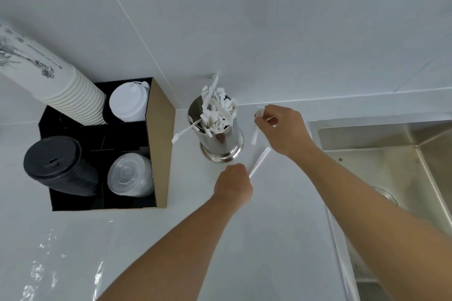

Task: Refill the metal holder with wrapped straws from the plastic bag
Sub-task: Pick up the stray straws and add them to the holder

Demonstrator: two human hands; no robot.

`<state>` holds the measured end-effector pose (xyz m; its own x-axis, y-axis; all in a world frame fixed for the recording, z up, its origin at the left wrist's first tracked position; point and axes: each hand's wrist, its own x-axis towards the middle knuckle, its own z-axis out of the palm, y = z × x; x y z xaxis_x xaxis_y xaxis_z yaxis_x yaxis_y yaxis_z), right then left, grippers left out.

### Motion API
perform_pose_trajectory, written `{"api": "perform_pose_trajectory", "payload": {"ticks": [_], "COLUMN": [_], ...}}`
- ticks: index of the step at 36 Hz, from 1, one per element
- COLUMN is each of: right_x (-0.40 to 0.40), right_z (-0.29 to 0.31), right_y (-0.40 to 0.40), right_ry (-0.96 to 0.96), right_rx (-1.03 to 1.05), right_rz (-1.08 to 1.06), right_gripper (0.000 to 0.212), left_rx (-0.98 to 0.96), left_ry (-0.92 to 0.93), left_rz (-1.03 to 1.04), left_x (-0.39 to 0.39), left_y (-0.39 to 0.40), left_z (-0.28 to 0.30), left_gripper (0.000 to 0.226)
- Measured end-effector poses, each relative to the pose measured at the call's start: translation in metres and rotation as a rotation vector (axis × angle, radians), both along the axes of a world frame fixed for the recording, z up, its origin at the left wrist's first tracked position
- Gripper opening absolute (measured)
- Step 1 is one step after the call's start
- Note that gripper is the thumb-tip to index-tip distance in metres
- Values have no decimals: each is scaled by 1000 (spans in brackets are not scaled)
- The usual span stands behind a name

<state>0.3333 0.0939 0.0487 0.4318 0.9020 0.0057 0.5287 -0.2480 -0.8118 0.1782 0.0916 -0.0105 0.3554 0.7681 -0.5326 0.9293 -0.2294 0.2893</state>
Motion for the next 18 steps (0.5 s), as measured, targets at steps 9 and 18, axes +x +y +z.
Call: {"api": "perform_pose_trajectory", "payload": {"ticks": [9, 18], "right_x": [10, 5], "right_z": [40, 98], "right_y": [-17, -20], "right_ry": [60, 111], "right_rx": [91, 278], "right_rz": [-70, -92], "right_gripper": [10, 6], "left_rx": [7, 21], "left_ry": [-287, -742], "left_rz": [23, 77], "left_x": [-36, -73], "left_y": [-25, -55], "left_z": [25, 72], "left_gripper": [9, 37]}}
